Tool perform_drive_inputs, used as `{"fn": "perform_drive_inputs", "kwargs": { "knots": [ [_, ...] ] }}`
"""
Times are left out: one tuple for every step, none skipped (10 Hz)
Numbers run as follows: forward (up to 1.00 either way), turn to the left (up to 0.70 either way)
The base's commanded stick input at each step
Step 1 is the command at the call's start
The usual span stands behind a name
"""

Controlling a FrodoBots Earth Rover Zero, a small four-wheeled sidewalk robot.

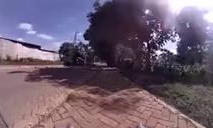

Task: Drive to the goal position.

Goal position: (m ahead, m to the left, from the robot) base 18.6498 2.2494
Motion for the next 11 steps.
{"fn": "perform_drive_inputs", "kwargs": {
  "knots": [
    [1.00,0.00],
    [1.00,0.00],
    [1.00,0.00],
    [1.00,0.00],
    [1.00,0.00],
    [1.00,-0.10],
    [1.00,-0.29],
    [1.00,-0.33],
    [1.00,-0.20],
    [1.00,-0.02],
    [1.00,0.00]
  ]
}}
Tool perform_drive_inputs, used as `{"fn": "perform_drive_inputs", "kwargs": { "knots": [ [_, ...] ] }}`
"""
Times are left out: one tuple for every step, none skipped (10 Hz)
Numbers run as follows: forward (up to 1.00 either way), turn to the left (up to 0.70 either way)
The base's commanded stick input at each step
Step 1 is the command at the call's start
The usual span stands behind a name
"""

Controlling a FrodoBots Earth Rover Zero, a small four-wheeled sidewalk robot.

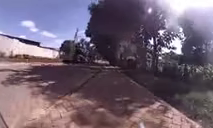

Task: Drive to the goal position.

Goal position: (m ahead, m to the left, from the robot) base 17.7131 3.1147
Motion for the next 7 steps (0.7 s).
{"fn": "perform_drive_inputs", "kwargs": {
  "knots": [
    [1.00,0.00],
    [1.00,0.00],
    [1.00,0.00],
    [1.00,0.00],
    [1.00,0.00],
    [1.00,0.00],
    [1.00,0.00]
  ]
}}
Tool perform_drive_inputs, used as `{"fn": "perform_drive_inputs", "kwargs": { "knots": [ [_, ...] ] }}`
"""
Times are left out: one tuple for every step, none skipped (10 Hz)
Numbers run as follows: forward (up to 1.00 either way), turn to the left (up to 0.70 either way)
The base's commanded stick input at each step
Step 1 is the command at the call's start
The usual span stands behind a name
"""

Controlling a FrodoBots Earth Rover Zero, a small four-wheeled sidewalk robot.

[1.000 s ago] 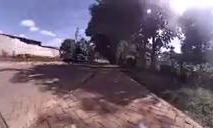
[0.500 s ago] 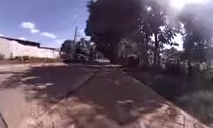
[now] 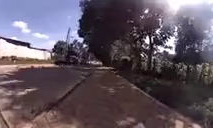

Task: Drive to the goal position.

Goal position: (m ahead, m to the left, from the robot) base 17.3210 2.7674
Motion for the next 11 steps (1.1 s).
{"fn": "perform_drive_inputs", "kwargs": {
  "knots": [
    [1.00,0.00],
    [1.00,0.00],
    [1.00,0.00],
    [1.00,0.00],
    [1.00,0.00],
    [1.00,0.00],
    [1.00,0.00],
    [1.00,0.00],
    [1.00,0.00],
    [1.00,0.00],
    [1.00,0.00]
  ]
}}
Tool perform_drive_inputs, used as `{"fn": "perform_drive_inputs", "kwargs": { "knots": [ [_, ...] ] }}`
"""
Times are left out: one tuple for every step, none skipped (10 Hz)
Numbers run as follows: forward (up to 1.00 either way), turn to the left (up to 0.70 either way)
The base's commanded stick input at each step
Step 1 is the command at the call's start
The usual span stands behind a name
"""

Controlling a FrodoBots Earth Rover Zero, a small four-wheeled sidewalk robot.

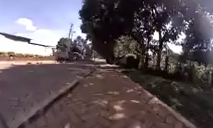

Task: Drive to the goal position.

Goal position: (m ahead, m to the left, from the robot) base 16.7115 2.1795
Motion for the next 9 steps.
{"fn": "perform_drive_inputs", "kwargs": {
  "knots": [
    [1.00,0.00],
    [1.00,0.00],
    [1.00,-0.04],
    [1.00,-0.28],
    [1.00,-0.31],
    [1.00,-0.20],
    [1.00,0.00],
    [1.00,0.00],
    [1.00,0.00]
  ]
}}
